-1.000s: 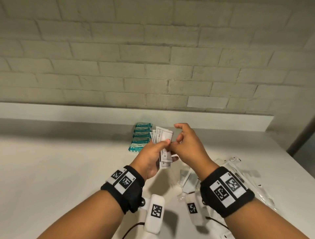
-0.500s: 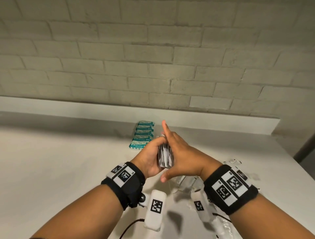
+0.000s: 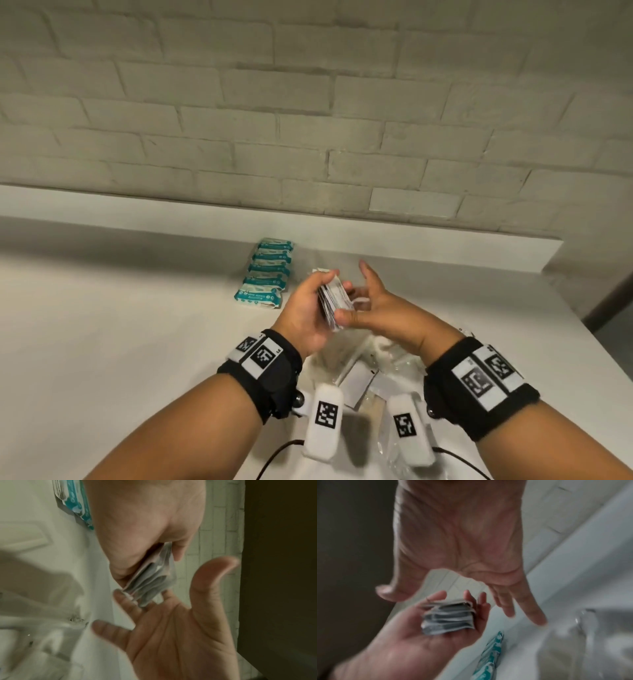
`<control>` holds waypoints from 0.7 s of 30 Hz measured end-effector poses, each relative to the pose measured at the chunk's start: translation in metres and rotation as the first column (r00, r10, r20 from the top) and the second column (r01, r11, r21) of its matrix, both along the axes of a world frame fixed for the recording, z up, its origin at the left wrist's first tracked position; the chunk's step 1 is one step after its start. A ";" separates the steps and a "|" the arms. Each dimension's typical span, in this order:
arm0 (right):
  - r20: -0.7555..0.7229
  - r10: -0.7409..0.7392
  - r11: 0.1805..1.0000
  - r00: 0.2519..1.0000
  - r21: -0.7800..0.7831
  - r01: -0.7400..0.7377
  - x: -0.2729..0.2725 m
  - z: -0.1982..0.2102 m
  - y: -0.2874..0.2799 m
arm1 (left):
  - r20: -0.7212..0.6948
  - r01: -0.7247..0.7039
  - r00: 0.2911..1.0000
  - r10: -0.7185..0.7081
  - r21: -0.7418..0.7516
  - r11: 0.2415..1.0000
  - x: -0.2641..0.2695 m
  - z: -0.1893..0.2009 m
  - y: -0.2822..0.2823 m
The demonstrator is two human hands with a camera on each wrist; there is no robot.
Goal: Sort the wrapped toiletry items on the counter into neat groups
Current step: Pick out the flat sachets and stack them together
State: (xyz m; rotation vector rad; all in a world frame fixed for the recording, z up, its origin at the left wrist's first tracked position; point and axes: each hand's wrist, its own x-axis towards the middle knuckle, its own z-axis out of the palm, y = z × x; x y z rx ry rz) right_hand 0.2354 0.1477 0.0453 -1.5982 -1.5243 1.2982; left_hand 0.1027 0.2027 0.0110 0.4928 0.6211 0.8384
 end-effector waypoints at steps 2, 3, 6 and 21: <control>-0.127 -0.061 0.984 0.990 -0.177 0.038 0.008 -0.007 0.010 | 0.035 -0.061 0.998 0.061 -0.008 0.998 0.009 -0.001 0.009; -0.161 -0.070 0.969 0.984 -0.245 0.029 0.010 -0.011 0.015 | 0.039 -0.060 0.997 0.060 0.002 0.998 0.014 -0.003 0.013; -0.043 -0.055 0.949 0.998 -0.312 0.039 0.008 -0.023 0.036 | -0.038 0.021 0.999 -0.021 0.006 1.000 0.026 -0.008 0.021; 0.774 0.221 0.975 0.593 -0.164 -0.149 0.025 -0.062 0.132 | -0.923 0.969 -0.057 0.382 0.040 0.242 0.020 -0.027 0.130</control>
